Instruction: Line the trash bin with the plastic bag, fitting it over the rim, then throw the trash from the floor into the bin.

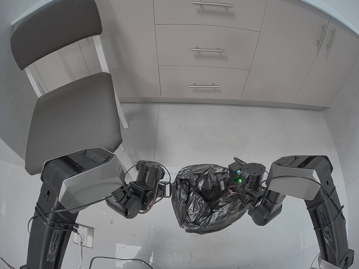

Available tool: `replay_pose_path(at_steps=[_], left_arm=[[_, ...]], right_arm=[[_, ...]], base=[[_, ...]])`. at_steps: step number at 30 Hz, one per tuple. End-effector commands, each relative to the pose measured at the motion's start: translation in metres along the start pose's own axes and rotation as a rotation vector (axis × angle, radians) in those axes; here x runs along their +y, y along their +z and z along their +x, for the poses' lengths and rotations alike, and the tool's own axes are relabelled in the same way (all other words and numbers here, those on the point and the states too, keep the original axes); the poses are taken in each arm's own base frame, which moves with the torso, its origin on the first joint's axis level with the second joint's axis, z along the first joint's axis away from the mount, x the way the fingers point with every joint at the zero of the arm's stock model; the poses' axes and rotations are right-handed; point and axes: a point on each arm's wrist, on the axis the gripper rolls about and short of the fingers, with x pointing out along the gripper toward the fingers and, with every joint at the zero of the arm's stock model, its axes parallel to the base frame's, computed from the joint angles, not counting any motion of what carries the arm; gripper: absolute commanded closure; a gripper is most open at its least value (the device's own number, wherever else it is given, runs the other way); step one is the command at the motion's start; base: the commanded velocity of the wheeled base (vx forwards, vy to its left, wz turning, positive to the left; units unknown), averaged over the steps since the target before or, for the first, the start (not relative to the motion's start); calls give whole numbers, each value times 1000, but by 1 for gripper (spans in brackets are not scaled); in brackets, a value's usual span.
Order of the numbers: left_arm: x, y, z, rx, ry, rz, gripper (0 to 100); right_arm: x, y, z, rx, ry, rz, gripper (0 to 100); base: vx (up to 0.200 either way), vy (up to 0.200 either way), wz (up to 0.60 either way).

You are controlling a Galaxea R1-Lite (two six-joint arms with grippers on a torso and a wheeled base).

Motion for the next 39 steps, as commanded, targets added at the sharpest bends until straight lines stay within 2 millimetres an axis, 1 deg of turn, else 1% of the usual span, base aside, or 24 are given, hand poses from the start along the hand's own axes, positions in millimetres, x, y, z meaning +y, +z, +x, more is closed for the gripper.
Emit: replay_pose_path(at_steps=[1,3,5,8,15,16,21,24,32,39], left_arm=[[0,0,0,1,0,0,0],[0,-1,0,2,0,0,0],[0,-1,0,-2,-1,0,0],[0,0,0,-21,-6,-3,0],[0,-2,1,-24,-6,-2,0],[0,-2,1,-24,-6,-2,0],[0,-2,1,-24,-6,-2,0],[0,-2,1,-24,-6,-2,0],[0,-2,1,-24,-6,-2,0],[0,-2,1,-24,-7,-2,0]], right_arm=[[8,11,-18,3,50,-28,0],[8,8,-22,16,81,-65,0],[8,5,-22,20,87,-81,0],[5,1,-19,23,80,-103,0],[4,0,-14,12,68,-100,0],[0,-3,-7,6,48,-96,0],[-8,-6,2,-12,14,-88,0],[-12,-6,7,-20,-6,-84,0],[-13,-4,8,-27,-14,-81,0],[-22,-3,15,-46,-44,-74,0]], base=[[0,0,0],[0,0,0],[0,0,0],[0,0,0],[0,0,0],[0,0,0],[0,0,0],[0,0,0],[0,0,0],[0,0,0]])
